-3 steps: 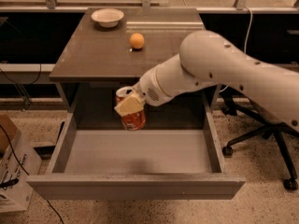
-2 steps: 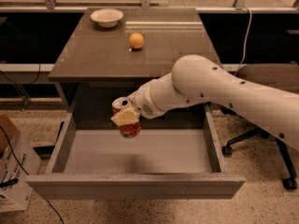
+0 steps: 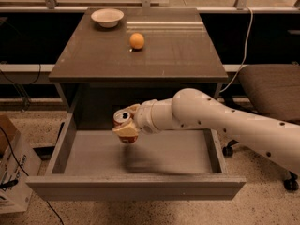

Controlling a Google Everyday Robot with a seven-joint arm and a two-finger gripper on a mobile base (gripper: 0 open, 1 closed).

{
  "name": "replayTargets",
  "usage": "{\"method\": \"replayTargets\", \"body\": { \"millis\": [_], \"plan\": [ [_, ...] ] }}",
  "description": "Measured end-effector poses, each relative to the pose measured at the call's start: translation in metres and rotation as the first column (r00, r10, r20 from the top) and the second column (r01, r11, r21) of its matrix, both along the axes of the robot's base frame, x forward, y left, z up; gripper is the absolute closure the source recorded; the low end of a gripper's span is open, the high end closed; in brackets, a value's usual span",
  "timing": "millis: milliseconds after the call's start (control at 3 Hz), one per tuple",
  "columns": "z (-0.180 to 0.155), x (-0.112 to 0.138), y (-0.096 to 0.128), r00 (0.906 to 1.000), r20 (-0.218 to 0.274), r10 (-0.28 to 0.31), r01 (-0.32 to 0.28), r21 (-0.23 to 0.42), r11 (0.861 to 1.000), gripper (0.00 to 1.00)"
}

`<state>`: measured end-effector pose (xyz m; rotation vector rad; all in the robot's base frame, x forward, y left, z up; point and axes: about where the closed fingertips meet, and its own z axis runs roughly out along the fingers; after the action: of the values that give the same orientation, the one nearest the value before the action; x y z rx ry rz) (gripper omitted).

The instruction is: Place coke can into top drawer

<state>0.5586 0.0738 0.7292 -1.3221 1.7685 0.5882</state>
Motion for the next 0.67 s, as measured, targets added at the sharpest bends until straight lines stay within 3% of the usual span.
{"method": "replayTargets", "body": {
  "millis": [333,667],
  "plan": [
    [-0.0225,0.0052,-0.0036,0.9991,0.037,0.023,-0.024,0.036,0.999,1.0],
    [-0.0283,0.005,-0.0028,0.9987,0.04,0.031,-0.033,0.04,0.999,0.86]
  ]
}}
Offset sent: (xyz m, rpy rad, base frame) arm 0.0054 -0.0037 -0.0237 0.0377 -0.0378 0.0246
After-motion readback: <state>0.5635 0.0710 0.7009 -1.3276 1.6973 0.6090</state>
